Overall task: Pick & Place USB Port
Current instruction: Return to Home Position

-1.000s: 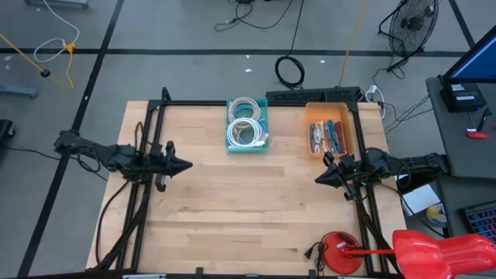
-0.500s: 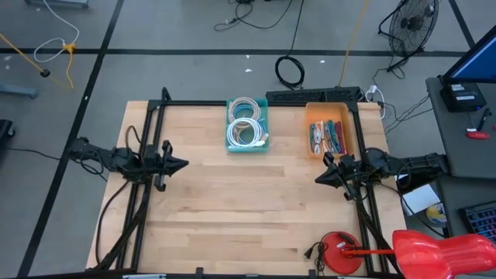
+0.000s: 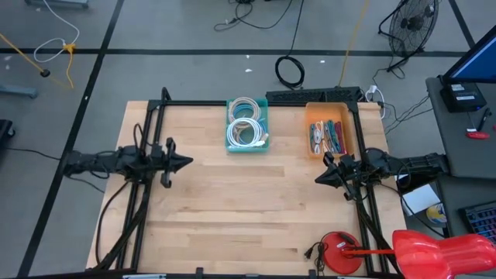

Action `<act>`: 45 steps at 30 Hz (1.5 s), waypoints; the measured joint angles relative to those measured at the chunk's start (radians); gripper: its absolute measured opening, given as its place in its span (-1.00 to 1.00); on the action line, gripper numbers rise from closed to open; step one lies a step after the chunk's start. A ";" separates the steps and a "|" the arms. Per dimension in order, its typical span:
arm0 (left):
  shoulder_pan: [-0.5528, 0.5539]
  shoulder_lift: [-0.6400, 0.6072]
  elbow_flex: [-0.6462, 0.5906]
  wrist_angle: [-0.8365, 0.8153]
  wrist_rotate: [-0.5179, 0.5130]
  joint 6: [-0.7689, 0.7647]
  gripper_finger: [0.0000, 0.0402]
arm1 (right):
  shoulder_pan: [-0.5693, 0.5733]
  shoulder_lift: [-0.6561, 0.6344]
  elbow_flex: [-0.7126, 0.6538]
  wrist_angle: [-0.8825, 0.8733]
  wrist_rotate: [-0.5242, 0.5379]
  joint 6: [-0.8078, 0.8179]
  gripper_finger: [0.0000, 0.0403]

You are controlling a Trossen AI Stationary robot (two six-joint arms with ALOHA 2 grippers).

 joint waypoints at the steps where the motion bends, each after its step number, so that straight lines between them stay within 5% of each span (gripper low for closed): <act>1: 0.032 0.000 0.000 -0.002 0.034 -0.003 -1.00 | 0.000 0.000 0.000 0.000 0.000 0.000 -1.00; 10: 0.226 0.000 0.000 -0.007 0.241 -0.083 -1.00 | 0.000 0.000 0.000 0.000 0.000 0.000 -1.00; 29: 0.196 0.001 0.002 -0.082 0.180 -0.091 -0.99 | 0.000 0.000 0.000 0.000 0.000 0.000 -1.00; 37: 0.203 0.023 0.003 -0.090 0.124 0.188 -0.99 | 0.000 0.000 0.000 0.000 0.000 0.000 -1.00; 45: 0.208 0.035 0.003 -0.093 0.127 0.183 -0.98 | 0.000 0.000 0.000 0.000 0.000 0.000 -1.00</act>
